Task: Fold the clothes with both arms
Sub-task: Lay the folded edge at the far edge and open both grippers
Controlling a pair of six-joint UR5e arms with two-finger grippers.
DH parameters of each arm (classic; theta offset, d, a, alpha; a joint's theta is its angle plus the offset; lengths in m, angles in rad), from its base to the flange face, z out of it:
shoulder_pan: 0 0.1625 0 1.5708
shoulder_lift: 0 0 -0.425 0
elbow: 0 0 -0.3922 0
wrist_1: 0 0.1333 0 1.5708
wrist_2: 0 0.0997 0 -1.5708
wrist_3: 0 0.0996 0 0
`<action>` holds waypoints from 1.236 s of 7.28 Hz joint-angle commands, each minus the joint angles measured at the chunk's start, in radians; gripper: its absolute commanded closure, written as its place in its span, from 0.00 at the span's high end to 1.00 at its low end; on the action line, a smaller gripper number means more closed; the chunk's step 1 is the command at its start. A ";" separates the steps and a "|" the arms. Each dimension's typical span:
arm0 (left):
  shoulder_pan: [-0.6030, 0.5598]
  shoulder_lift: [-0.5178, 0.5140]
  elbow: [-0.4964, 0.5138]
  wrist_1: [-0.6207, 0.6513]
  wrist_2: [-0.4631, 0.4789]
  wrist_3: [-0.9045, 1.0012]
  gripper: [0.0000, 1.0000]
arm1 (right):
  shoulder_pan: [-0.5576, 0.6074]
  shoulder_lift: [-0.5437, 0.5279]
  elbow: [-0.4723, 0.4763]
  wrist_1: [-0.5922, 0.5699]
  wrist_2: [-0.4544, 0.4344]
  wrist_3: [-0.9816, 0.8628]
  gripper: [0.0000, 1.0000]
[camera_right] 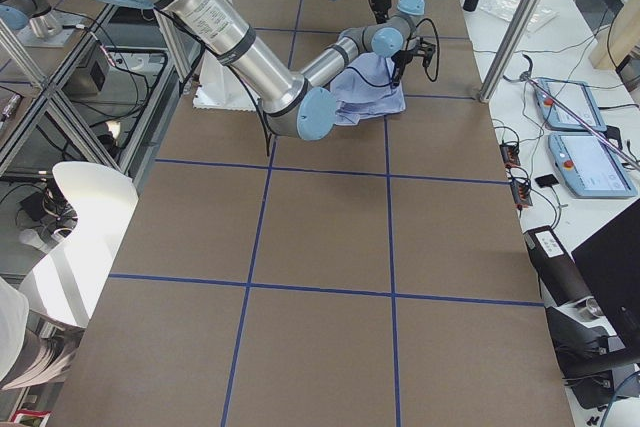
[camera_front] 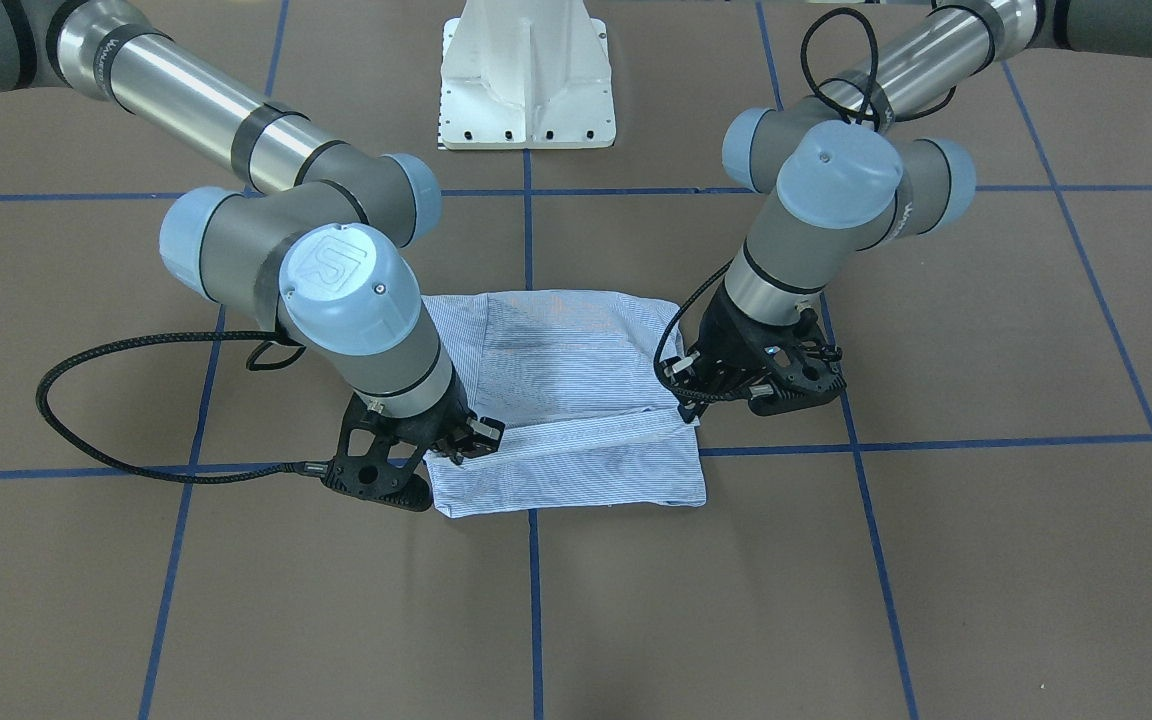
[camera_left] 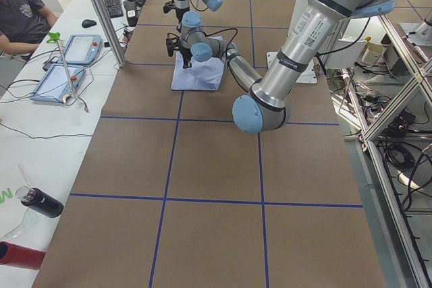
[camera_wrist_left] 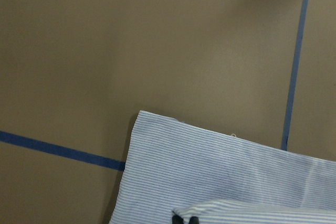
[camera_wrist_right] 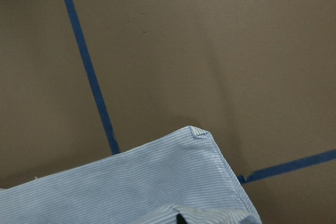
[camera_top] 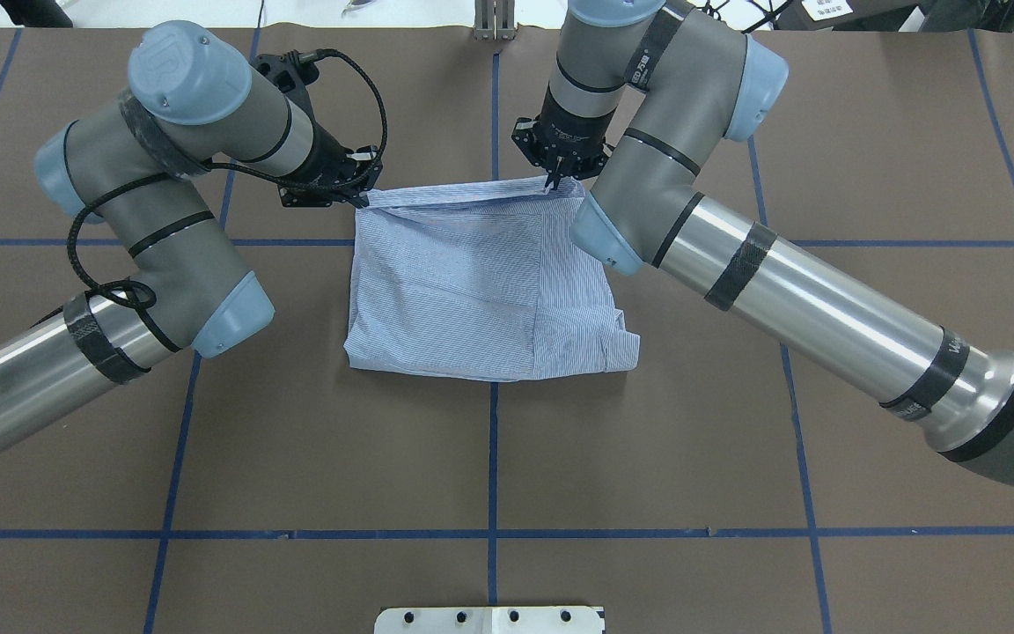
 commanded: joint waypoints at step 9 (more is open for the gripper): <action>-0.073 0.005 0.029 -0.013 0.006 0.018 1.00 | -0.018 0.022 -0.026 0.072 0.001 -0.004 1.00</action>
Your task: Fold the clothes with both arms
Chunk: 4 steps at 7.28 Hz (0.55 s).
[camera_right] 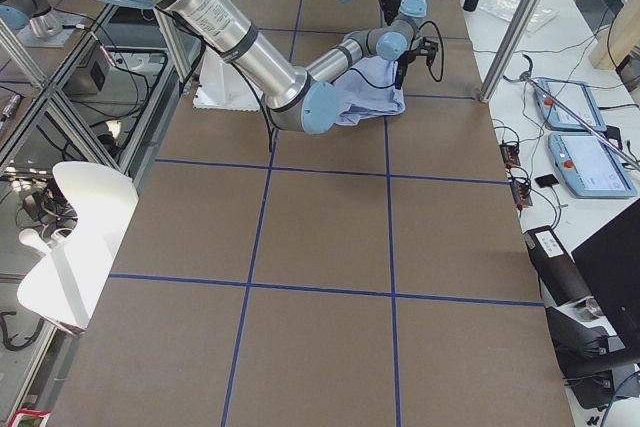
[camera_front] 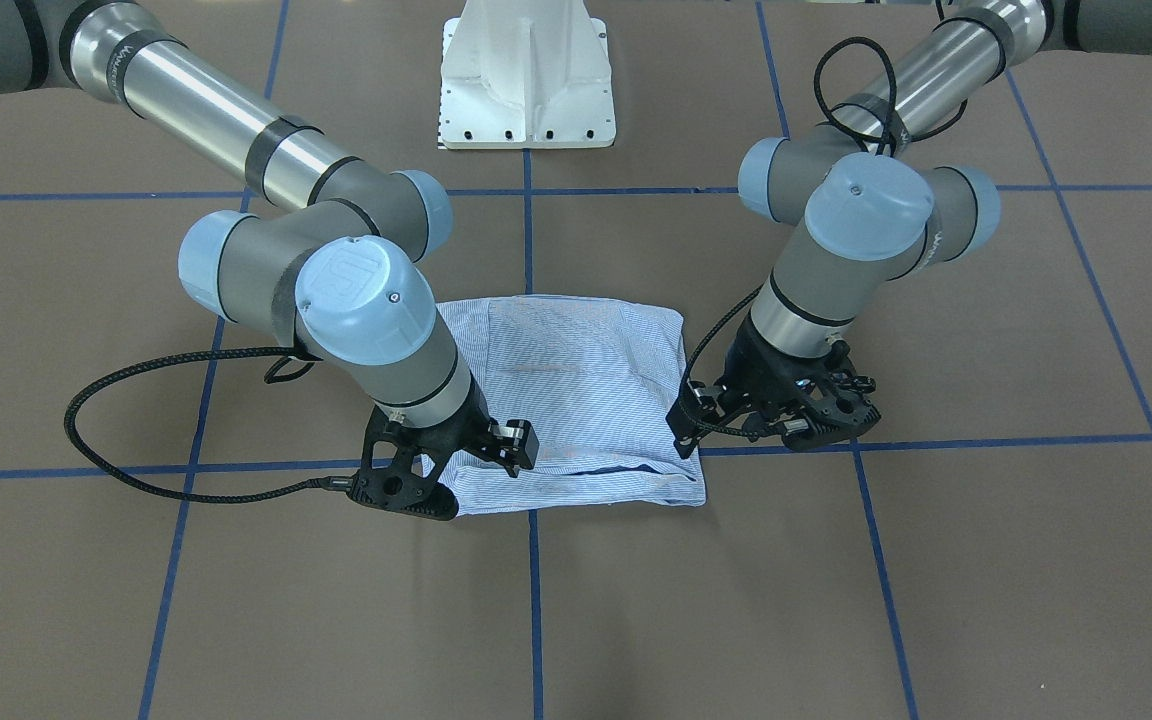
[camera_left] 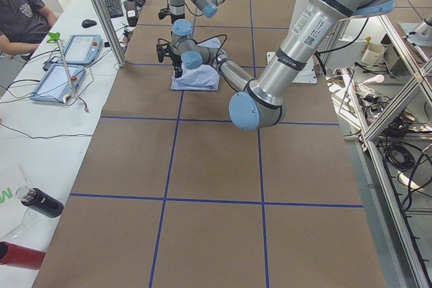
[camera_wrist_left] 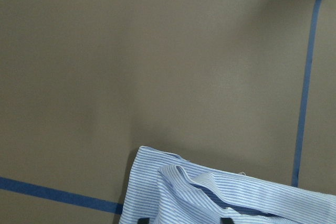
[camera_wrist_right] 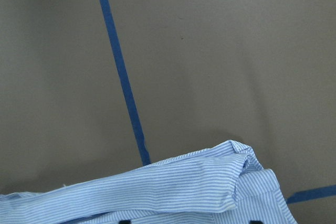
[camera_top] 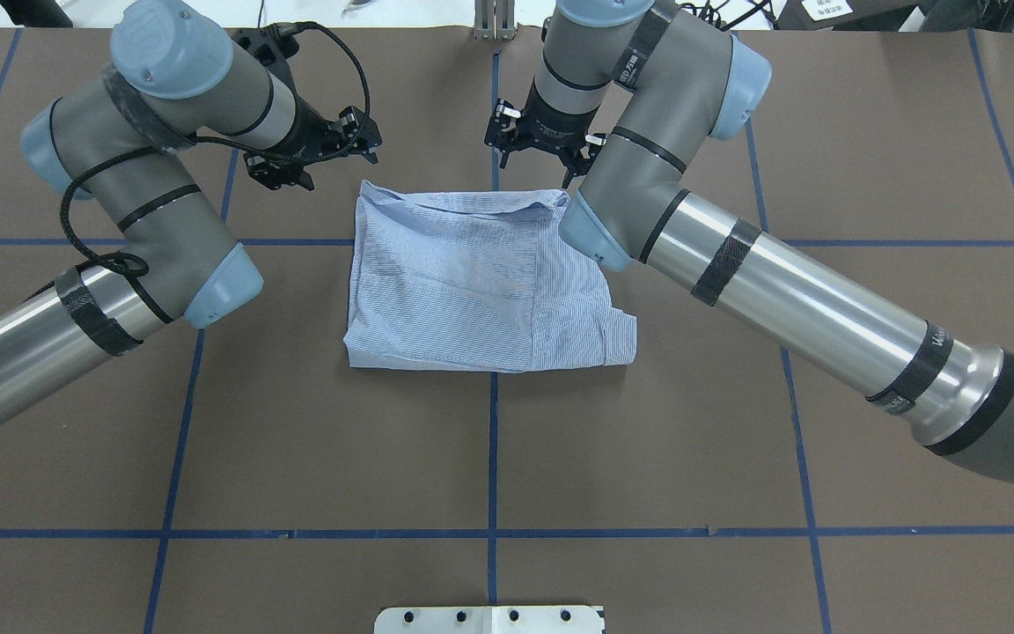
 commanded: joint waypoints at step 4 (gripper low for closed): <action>-0.164 0.224 -0.156 0.020 -0.012 0.444 1.00 | 0.089 -0.064 0.071 -0.118 -0.074 -0.279 1.00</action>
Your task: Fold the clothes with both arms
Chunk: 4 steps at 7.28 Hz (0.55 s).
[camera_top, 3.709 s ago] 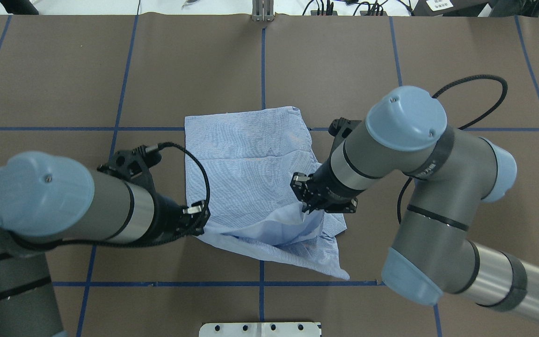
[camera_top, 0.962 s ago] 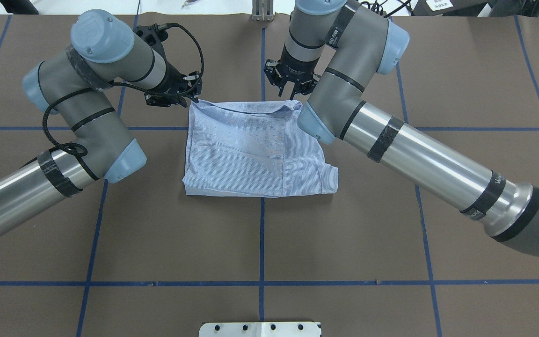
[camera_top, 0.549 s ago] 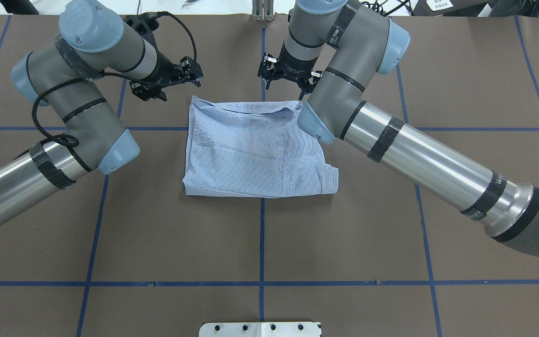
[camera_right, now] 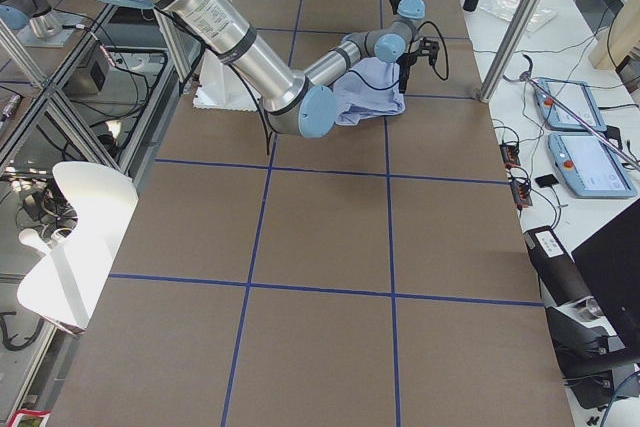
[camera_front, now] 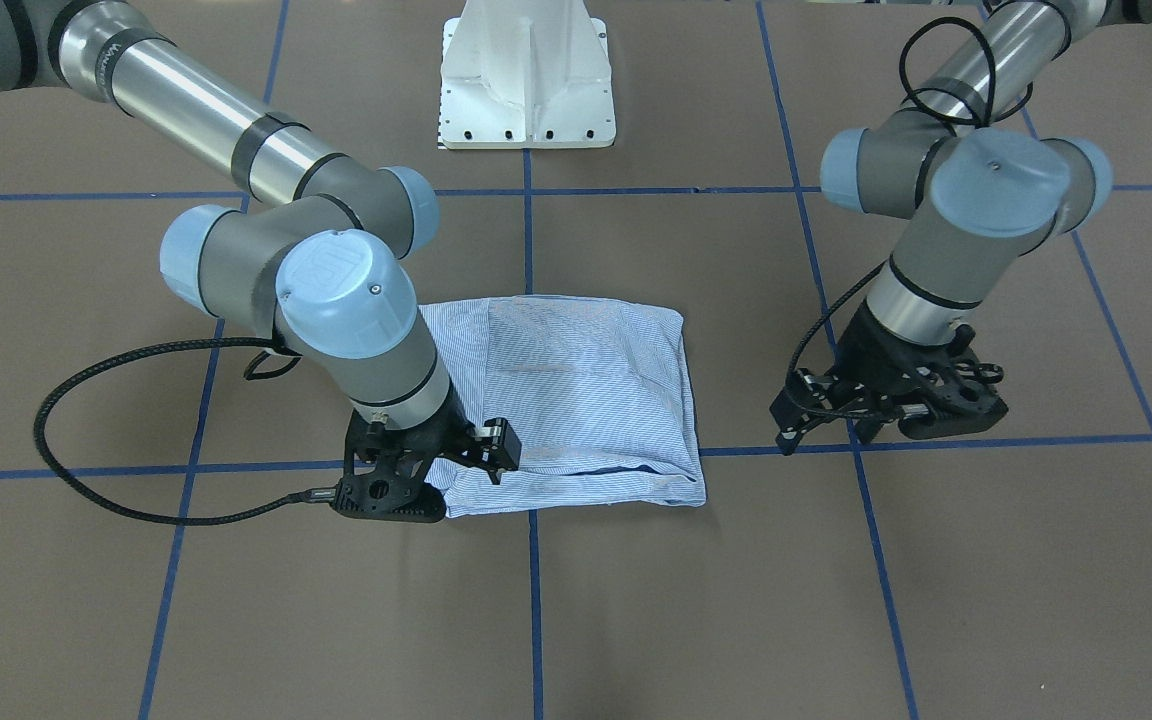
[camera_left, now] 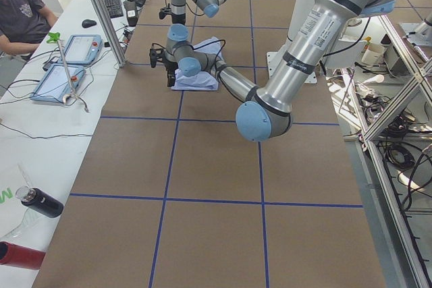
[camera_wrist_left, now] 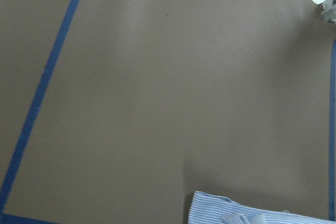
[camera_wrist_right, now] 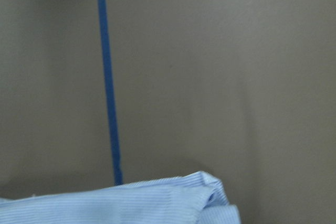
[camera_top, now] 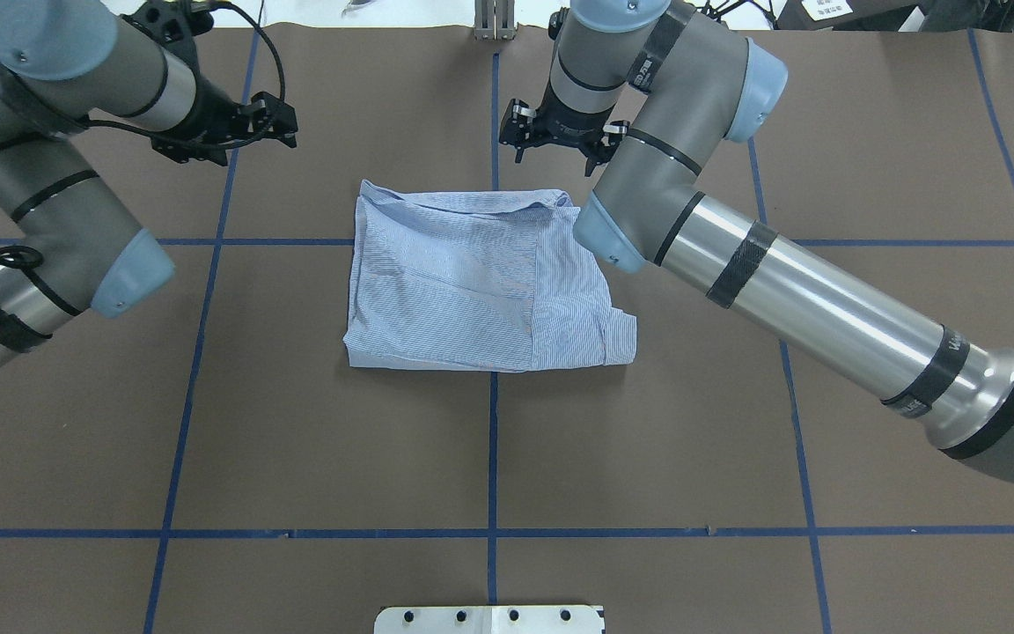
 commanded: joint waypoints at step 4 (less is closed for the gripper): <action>-0.375 0.199 -0.010 0.110 -0.204 0.579 1.00 | 0.331 -0.266 0.248 -0.285 0.170 -0.664 1.00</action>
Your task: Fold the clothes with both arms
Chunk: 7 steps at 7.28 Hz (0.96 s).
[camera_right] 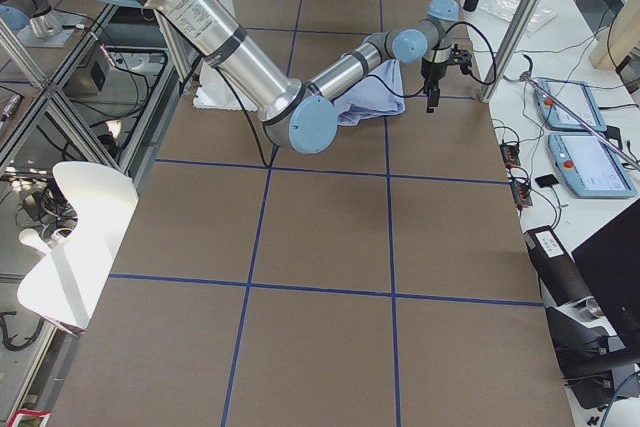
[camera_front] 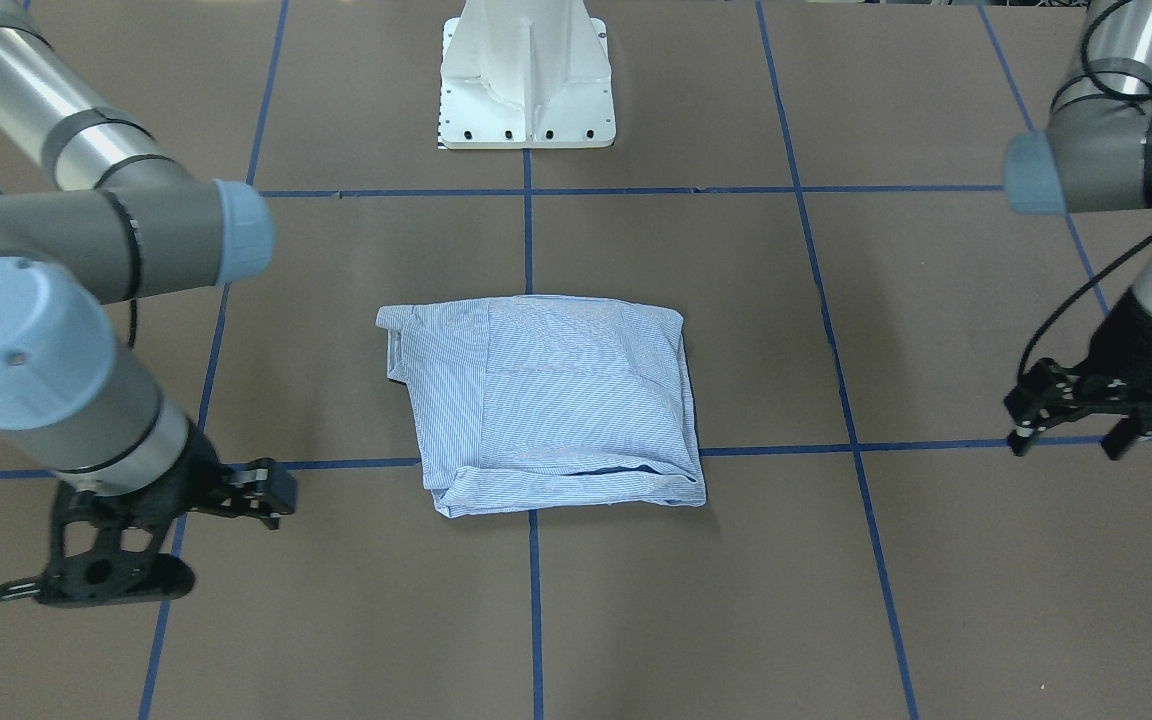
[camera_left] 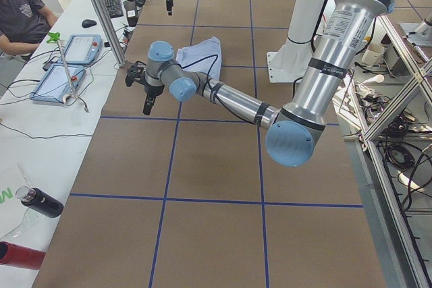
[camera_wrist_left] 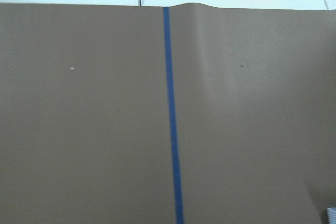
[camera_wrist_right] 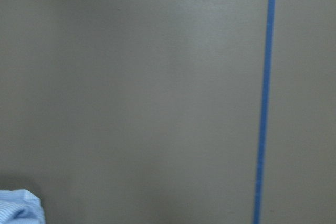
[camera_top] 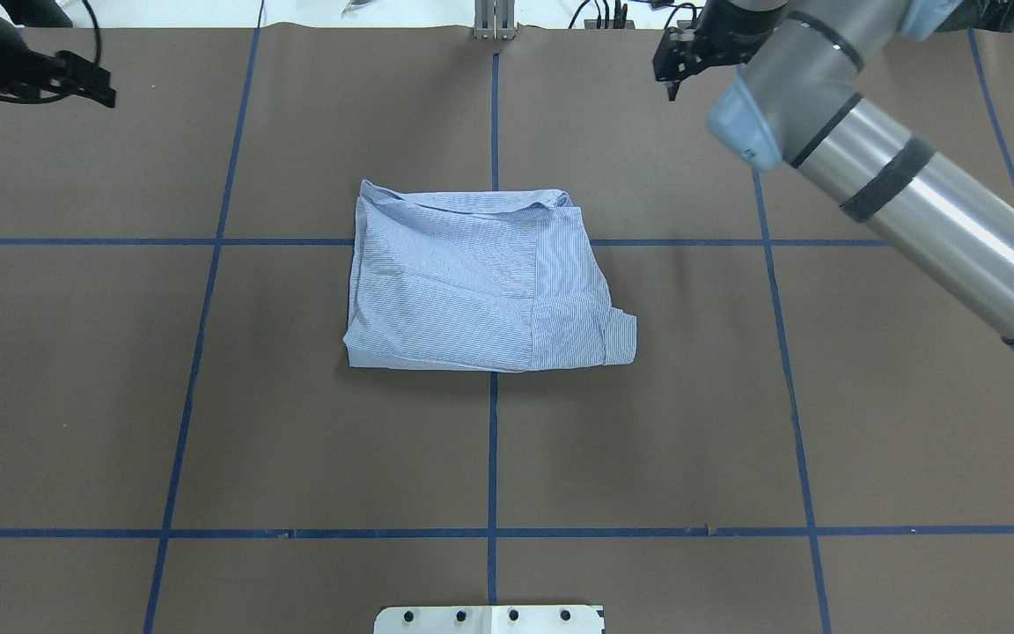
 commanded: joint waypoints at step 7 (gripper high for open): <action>-0.235 0.341 0.042 -0.193 -0.063 0.420 1.00 | 0.401 -0.468 0.152 -0.011 0.160 -0.560 1.00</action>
